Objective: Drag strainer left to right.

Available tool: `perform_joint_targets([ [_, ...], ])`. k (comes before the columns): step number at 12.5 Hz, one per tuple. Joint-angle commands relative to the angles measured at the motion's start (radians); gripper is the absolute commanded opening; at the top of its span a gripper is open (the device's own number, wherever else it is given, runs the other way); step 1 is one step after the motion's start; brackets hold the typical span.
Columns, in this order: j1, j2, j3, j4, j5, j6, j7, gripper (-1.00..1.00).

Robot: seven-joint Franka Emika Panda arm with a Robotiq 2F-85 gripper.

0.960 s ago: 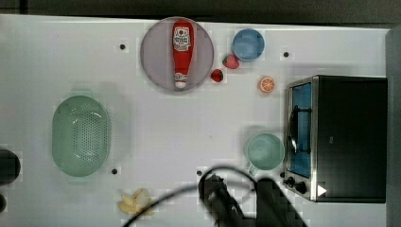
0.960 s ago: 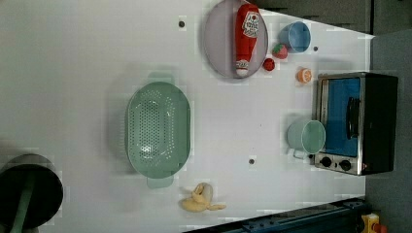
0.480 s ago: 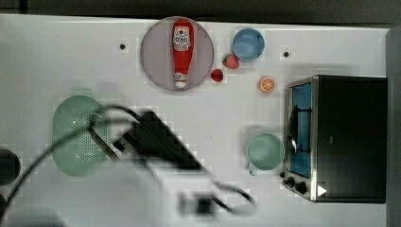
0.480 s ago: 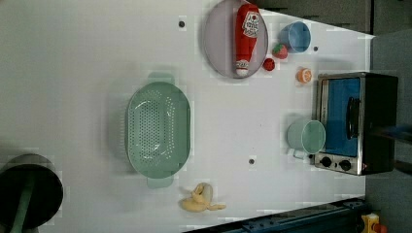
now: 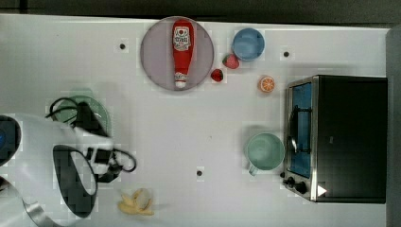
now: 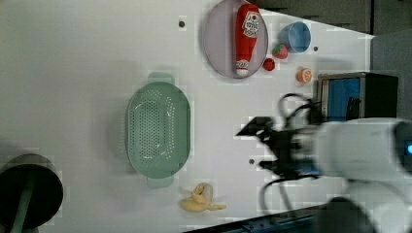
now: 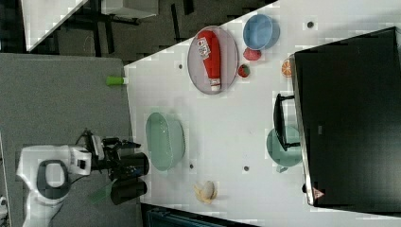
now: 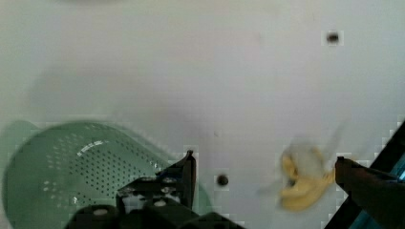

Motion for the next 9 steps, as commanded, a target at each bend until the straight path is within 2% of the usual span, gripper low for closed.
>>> perform_joint_targets([
  [1, -0.002, 0.036, 0.055, 0.045, -0.022, 0.117, 0.373, 1.0],
  [5, 0.01, 0.242, 0.079, 0.039, -0.027, 0.299, 0.568, 1.0],
  [9, 0.016, 0.433, 0.056, 0.038, -0.087, 0.49, 0.613, 1.0],
])
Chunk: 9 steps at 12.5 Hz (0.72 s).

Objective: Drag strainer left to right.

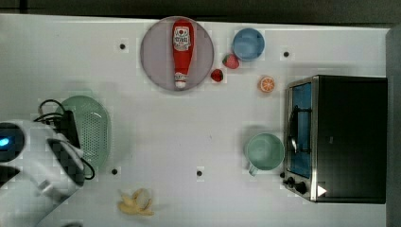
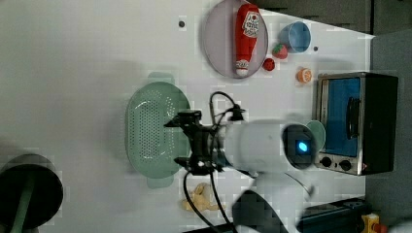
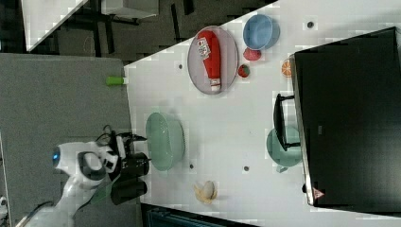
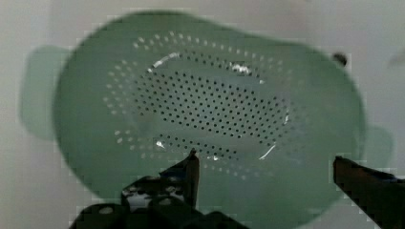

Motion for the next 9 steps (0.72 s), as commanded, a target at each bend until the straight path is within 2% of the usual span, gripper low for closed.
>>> perform_joint_targets([
  [1, -0.012, 0.107, -0.065, 0.003, -0.031, 0.087, 0.095, 1.0],
  [5, 0.014, 0.197, -0.116, 0.002, -0.052, 0.199, 0.095, 1.0],
  [9, 0.046, 0.21, -0.189, -0.031, -0.107, 0.221, 0.095, 1.0],
])
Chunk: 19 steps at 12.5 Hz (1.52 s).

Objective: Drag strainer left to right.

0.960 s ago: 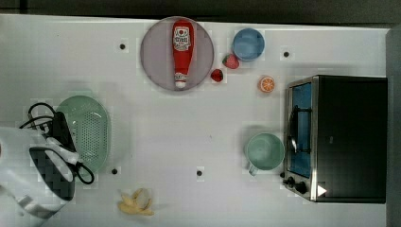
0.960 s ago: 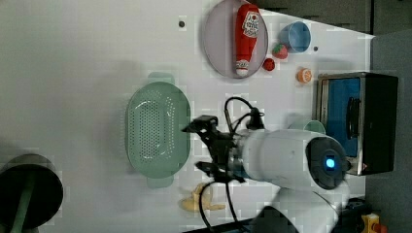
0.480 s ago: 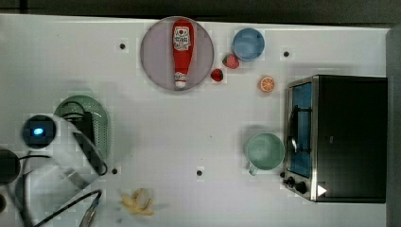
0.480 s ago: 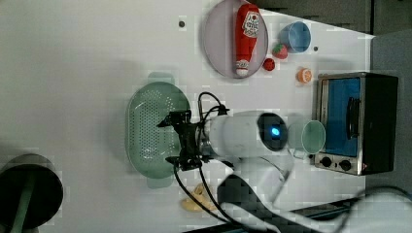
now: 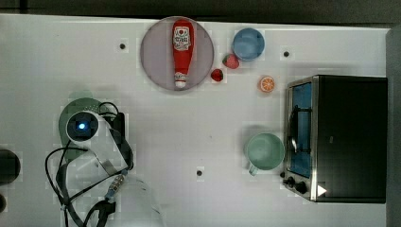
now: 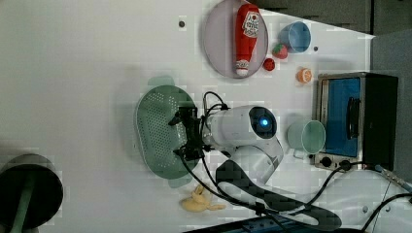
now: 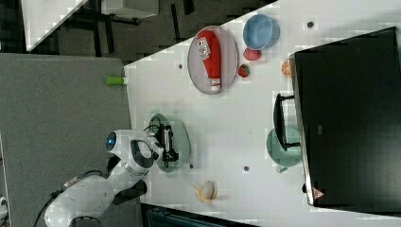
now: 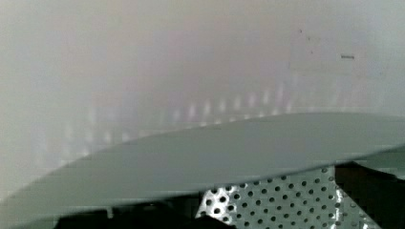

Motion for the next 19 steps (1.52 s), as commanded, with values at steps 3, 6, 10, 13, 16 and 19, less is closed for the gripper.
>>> perform_joint_targets([
  [3, 0.032, -0.051, -0.057, -0.004, -0.013, 0.069, 0.036, 1.0],
  [6, 0.022, -0.062, -0.088, -0.023, -0.012, 0.078, 0.033, 1.0],
  [10, -0.018, -0.098, -0.095, -0.065, -0.012, 0.077, 0.033, 1.0],
  [13, -0.06, -0.125, -0.095, -0.108, -0.012, 0.078, 0.028, 1.0],
  [16, -0.108, -0.154, -0.095, -0.148, -0.012, 0.077, -0.03, 1.0],
  [19, -0.156, -0.186, -0.109, -0.192, -0.012, 0.078, -0.1, 1.0],
])
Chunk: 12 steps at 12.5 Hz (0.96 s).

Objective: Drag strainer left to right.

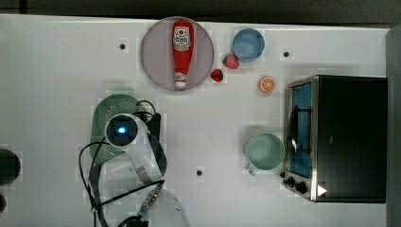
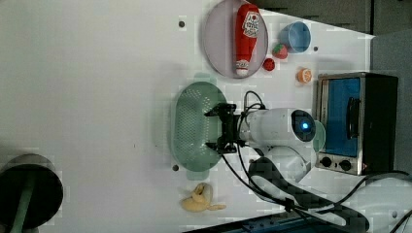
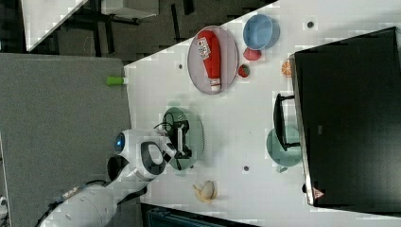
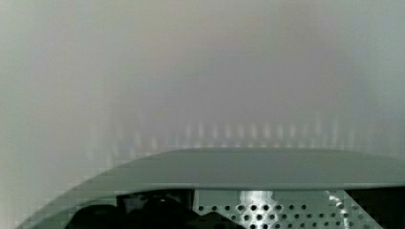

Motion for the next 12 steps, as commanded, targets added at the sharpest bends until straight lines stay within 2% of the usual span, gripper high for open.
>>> perform_joint_targets([
  [1, -0.068, -0.046, -0.026, -0.026, 0.003, 0.002, -0.108, 1.0],
  [6, -0.118, -0.085, -0.105, -0.066, 0.003, 0.002, -0.227, 1.0],
  [12, -0.151, -0.096, -0.239, -0.07, 0.003, 0.006, -0.413, 1.0],
])
